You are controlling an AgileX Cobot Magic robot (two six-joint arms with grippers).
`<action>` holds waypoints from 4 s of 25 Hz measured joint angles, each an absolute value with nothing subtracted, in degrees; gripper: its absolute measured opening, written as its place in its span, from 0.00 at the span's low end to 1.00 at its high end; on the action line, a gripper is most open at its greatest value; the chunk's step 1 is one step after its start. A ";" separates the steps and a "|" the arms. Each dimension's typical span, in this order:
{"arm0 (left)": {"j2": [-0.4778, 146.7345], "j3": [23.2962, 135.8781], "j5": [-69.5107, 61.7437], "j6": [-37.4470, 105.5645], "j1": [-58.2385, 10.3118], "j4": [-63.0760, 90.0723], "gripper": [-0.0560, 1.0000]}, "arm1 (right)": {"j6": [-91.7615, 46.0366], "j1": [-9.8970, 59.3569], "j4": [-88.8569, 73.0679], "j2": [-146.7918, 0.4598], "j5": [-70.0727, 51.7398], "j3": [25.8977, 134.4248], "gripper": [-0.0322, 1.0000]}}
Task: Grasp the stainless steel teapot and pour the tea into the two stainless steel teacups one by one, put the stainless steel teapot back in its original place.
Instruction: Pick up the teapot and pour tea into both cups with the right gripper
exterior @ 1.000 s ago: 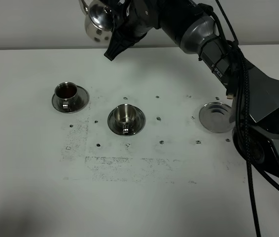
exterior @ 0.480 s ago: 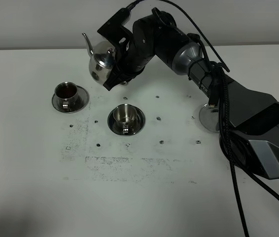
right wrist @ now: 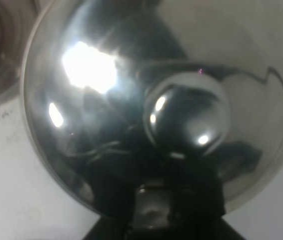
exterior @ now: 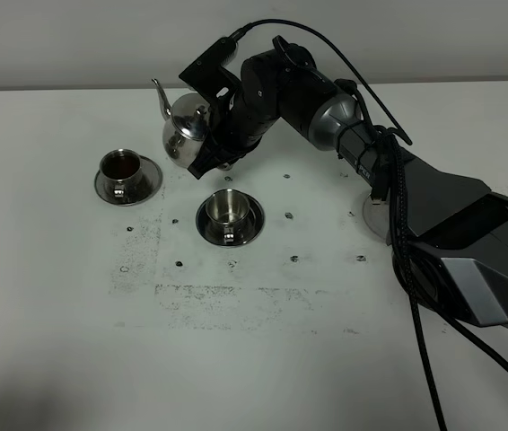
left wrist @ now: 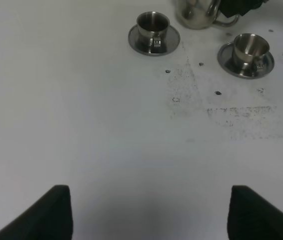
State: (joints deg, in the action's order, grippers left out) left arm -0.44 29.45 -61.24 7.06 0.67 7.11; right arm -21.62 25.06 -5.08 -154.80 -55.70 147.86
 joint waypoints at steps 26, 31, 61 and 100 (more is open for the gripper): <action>-0.44 29.45 -61.24 7.06 0.67 7.11 0.71 | -27.25 23.21 3.76 -142.36 -70.90 147.86 0.20; -0.44 29.45 -61.24 7.06 0.67 7.11 0.71 | -27.14 23.07 4.93 -139.96 -70.97 147.86 0.20; -0.44 29.45 -61.24 7.06 0.67 7.11 0.71 | -24.52 22.15 17.82 -116.55 -56.67 100.96 0.20; -0.44 29.45 -61.24 7.06 0.67 7.11 0.71 | -32.48 23.90 24.39 -110.58 -42.54 83.26 0.20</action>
